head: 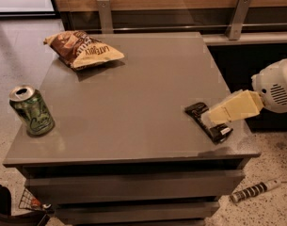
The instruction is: Move rxbar chocolate near brown chip bag
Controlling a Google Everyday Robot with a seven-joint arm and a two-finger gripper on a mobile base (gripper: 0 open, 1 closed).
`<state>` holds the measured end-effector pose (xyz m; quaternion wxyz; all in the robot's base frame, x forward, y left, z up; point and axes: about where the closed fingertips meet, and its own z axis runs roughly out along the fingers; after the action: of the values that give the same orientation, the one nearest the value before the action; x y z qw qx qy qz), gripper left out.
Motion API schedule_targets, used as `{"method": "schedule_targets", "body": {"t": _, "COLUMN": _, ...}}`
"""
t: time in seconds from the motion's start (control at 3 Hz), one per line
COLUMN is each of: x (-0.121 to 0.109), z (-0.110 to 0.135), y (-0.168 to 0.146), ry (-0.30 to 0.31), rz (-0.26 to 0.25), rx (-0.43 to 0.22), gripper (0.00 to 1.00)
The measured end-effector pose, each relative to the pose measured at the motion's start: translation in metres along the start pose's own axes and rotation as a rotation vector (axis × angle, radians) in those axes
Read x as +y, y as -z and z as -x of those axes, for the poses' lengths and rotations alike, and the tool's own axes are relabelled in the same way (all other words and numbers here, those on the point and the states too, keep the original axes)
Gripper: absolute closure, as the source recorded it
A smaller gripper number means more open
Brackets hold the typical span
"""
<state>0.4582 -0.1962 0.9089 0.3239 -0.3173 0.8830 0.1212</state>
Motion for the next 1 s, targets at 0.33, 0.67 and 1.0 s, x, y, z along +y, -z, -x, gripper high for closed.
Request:
{"method": "schedule_targets", "body": {"t": 0.33, "x": -0.024, "z": -0.001, "y": -0.020, "ry": -0.116, "rz": -0.067, "rx": -0.092, "gripper": 0.00}}
{"method": "schedule_targets", "body": {"t": 0.67, "x": -0.034, "z": 0.011, "y": -0.017, "ry": -0.115, "rz": -0.109, "rx": -0.137, "gripper": 0.00}}
{"method": "schedule_targets", "body": {"t": 1.0, "x": -0.032, "z": 0.011, "y": -0.022, "ry": -0.124, "rz": -0.110, "rx": -0.156, "gripper": 0.00}}
